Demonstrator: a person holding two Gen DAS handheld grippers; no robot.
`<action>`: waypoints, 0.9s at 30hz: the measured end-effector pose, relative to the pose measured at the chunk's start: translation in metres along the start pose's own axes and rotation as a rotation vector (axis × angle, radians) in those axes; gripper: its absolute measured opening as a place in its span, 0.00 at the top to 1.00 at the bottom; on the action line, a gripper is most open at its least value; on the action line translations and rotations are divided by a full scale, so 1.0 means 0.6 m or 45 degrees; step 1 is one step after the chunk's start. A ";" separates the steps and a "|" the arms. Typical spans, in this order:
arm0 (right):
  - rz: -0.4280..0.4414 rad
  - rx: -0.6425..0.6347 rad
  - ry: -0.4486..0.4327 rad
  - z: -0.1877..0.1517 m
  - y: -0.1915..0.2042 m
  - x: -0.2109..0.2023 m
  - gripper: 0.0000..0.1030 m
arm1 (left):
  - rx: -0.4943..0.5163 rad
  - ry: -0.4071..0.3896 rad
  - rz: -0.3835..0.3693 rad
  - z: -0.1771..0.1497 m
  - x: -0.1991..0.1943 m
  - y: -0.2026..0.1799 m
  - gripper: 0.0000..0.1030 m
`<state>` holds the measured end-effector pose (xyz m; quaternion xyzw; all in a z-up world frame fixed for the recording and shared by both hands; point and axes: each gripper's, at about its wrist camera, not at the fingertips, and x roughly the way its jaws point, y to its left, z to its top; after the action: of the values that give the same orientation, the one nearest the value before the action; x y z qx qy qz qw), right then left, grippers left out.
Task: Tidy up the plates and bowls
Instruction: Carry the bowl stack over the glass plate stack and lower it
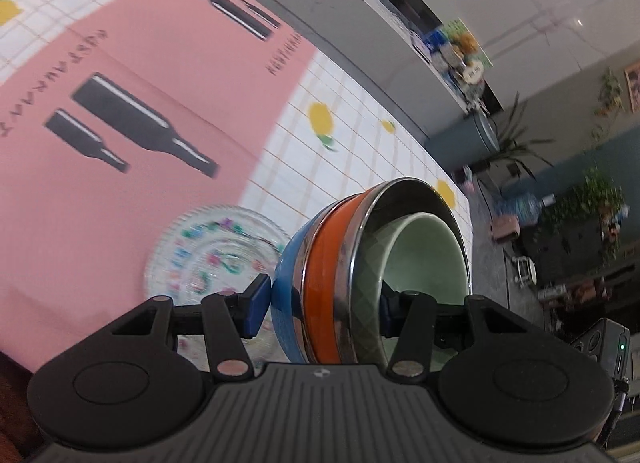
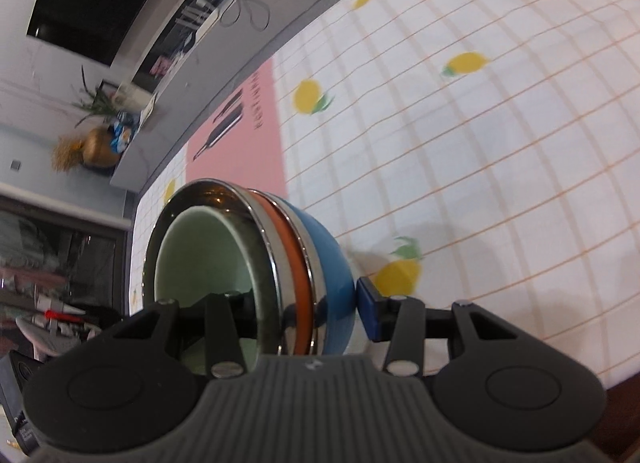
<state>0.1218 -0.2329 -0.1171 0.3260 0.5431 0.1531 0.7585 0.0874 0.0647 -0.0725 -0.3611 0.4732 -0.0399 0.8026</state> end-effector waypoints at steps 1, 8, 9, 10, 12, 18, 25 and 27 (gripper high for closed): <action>0.001 -0.008 0.010 -0.002 0.008 0.008 0.57 | -0.011 -0.004 0.005 0.004 -0.005 0.009 0.43; -0.016 -0.041 0.086 -0.016 0.037 0.061 0.57 | -0.080 0.001 0.043 0.012 0.000 0.060 0.44; -0.019 -0.043 0.095 -0.017 0.038 0.068 0.57 | -0.087 0.005 0.048 0.012 0.002 0.067 0.44; -0.023 -0.043 0.102 -0.019 0.038 0.074 0.57 | -0.093 0.007 0.051 0.013 0.004 0.072 0.44; -0.030 -0.040 0.115 -0.020 0.036 0.084 0.57 | -0.106 0.014 0.053 0.013 0.009 0.079 0.44; -0.048 -0.053 0.125 -0.017 0.031 0.104 0.57 | -0.127 0.020 0.051 0.011 0.022 0.092 0.44; -0.054 -0.050 0.139 -0.018 0.023 0.117 0.57 | -0.137 0.031 0.060 0.007 0.029 0.098 0.44; -0.056 -0.053 0.143 -0.018 0.023 0.120 0.57 | -0.140 0.032 0.059 0.006 0.031 0.101 0.44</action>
<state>0.1395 -0.1770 -0.1625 0.2889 0.5884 0.1658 0.7368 0.0837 0.1040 -0.1221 -0.3931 0.4930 0.0004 0.7761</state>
